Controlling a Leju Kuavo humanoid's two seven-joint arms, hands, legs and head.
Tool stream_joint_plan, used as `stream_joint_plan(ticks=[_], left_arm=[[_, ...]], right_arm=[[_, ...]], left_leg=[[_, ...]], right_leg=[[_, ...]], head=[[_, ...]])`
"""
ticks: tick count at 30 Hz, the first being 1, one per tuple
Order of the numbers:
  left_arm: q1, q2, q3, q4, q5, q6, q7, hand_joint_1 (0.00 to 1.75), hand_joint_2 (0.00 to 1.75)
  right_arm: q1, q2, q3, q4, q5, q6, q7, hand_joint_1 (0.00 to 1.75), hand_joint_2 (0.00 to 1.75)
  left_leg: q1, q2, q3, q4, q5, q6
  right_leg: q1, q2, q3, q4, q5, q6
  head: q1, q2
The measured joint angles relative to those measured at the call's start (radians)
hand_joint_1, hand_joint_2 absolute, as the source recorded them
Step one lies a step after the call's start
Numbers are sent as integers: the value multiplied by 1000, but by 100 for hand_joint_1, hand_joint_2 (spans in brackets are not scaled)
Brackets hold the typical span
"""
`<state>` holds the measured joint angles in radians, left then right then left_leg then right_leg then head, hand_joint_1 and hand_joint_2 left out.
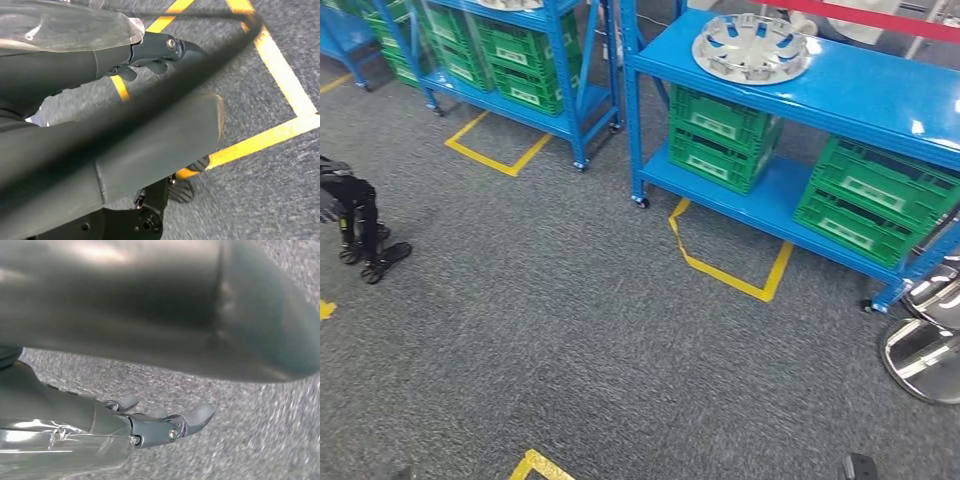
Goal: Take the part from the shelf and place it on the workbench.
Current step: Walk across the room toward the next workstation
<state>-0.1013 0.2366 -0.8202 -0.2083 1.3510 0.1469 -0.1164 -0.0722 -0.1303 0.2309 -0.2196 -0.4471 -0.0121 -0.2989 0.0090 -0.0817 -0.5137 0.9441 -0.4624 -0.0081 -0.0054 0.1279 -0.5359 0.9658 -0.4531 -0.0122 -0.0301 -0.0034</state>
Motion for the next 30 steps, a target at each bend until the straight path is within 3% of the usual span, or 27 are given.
stream_joint_plan(ticks=[2,4,6,8,9,10,12,14,17,19,20,22,23,24,25,26,28,30], left_arm=[[-3,0,0,0,0,0,0,0,0],[-4,0,0,0,-1,-2,0,0,0],[0,0,0,0,-3,-5,0,0,0],[3,1,1,0,-5,-6,0,0,0],[4,0,1,0,-6,-6,0,0,0],[4,0,0,0,-6,-6,0,0,0],[3,-1,0,0,-7,-6,0,0,0],[3,-1,0,0,-7,-6,0,0,0],[1,0,0,0,-7,-7,0,0,0],[0,-1,0,0,-7,-7,0,0,0],[-1,-1,0,0,-7,-7,0,0,0],[-1,-1,0,0,-7,-8,0,0,0],[0,-1,0,0,-7,-8,0,0,0],[2,-1,0,0,-7,-8,0,0,0],[3,-1,0,0,-8,-8,0,0,0],[4,-1,0,0,-8,-8,0,0,0],[4,2,0,0,-8,-8,0,0,0],[1,6,0,0,-7,-7,0,0,0]], right_arm=[[3,1,0,0,1,0,1,0,0],[5,1,0,1,4,0,5,0,0],[3,1,0,2,8,0,10,0,0],[1,1,0,2,9,0,14,0,0],[2,1,0,2,9,0,16,0,0],[3,2,0,2,10,0,18,0,0],[4,2,0,2,10,0,18,0,0],[3,2,0,3,10,0,18,0,0],[4,2,0,3,10,0,19,0,0],[4,2,0,3,10,0,18,0,0],[3,2,0,3,10,0,18,0,0],[2,2,0,3,10,0,18,0,0],[2,2,0,4,10,0,18,0,0],[2,2,0,4,10,0,19,0,0],[2,2,0,4,10,0,19,0,0],[2,3,0,4,10,0,19,0,0],[1,4,0,4,10,1,19,0,0],[1,5,0,4,10,0,19,0,0]], left_leg=[[-1,19,4,-12,3,4],[2,42,12,-27,10,14],[0,65,17,-34,12,20],[-2,82,17,-34,11,21],[-2,89,18,-34,10,21],[-1,95,19,-33,8,19],[1,102,25,-30,2,11],[-1,108,27,-23,-3,0],[-2,111,24,-20,-2,-15],[2,106,13,8,-22,-24],[3,100,-8,53,-48,-28],[4,92,-83,200,-115,-32],[4,90,-120,268,-136,-33],[4,89,-143,305,-139,-32],[3,89,-146,299,-120,-29],[2,89,-127,251,-86,-24],[-5,88,-57,97,-16,-9],[-12,90,-13,-1,7,2]], right_leg=[[-3,15,-7,-2,3,11],[-1,-33,-25,31,-21,19],[0,-99,-75,144,-87,26],[-5,-117,-129,273,-142,34],[-8,-119,-136,295,-142,37],[-12,-120,-122,274,-123,40],[-17,-127,-46,135,-57,44],[-15,-133,15,20,-27,41],[-8,-131,30,-3,-28,22],[-7,-129,32,-10,-23,9],[-7,-129,32,-13,-20,3],[-5,-128,30,-15,-19,-5],[-3,-127,29,-15,-19,-7],[-1,-125,30,-15,-20,-9],[1,-123,30,-15,-21,-10],[2,-120,32,-15,-23,-10],[4,-117,36,-15,-27,-8],[7,-115,38,-17,-32,-1]], head=[[1,0],[6,0],[18,0],[27,0],[30,0],[34,0],[42,0],[51,0],[43,0],[36,0],[31,0],[18,0],[13,0],[9,0],[6,0],[4,0],[-3,0],[-6,0]])
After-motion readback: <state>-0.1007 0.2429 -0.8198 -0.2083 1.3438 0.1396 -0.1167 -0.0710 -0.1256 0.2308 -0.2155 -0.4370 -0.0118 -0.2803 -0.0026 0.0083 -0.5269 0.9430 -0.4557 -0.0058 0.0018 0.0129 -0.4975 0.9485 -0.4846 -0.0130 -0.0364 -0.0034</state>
